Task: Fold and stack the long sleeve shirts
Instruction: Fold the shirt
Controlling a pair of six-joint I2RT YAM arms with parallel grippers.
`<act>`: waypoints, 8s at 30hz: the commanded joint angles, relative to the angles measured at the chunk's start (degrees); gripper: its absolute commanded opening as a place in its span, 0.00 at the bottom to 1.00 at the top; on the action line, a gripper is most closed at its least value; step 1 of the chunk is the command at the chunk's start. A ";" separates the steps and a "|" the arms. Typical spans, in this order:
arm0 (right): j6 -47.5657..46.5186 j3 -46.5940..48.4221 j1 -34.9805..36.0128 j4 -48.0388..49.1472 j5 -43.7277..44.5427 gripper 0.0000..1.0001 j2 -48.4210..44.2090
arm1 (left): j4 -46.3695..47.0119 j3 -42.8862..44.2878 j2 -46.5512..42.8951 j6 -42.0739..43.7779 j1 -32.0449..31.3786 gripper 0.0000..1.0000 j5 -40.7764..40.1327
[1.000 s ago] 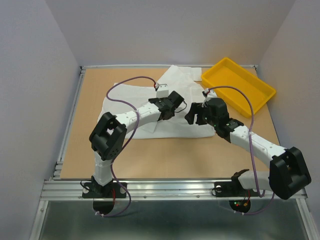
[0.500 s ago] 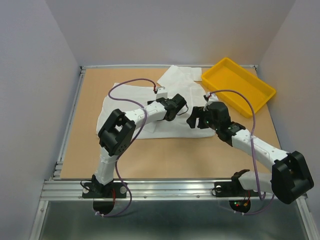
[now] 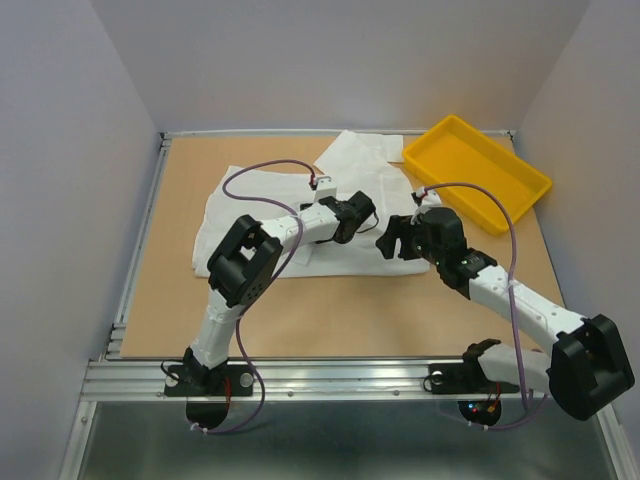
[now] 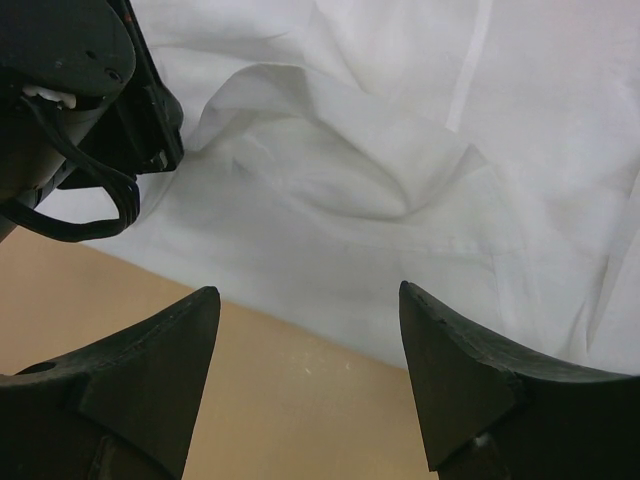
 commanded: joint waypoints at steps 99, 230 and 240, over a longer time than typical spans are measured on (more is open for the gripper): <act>-5.31 3.11 -0.31 3.04 -17.68 0.44 14.60 | 14.15 -26.59 -50.32 7.71 26.15 0.00 40.82; 1.20 -4.18 -0.31 6.29 -1.43 0.48 3.26 | 29.88 -30.03 -20.44 16.24 44.96 0.38 39.41; 1.28 -4.36 -0.30 6.29 -1.16 0.48 2.91 | 28.83 -27.48 -20.09 17.47 44.87 0.22 39.85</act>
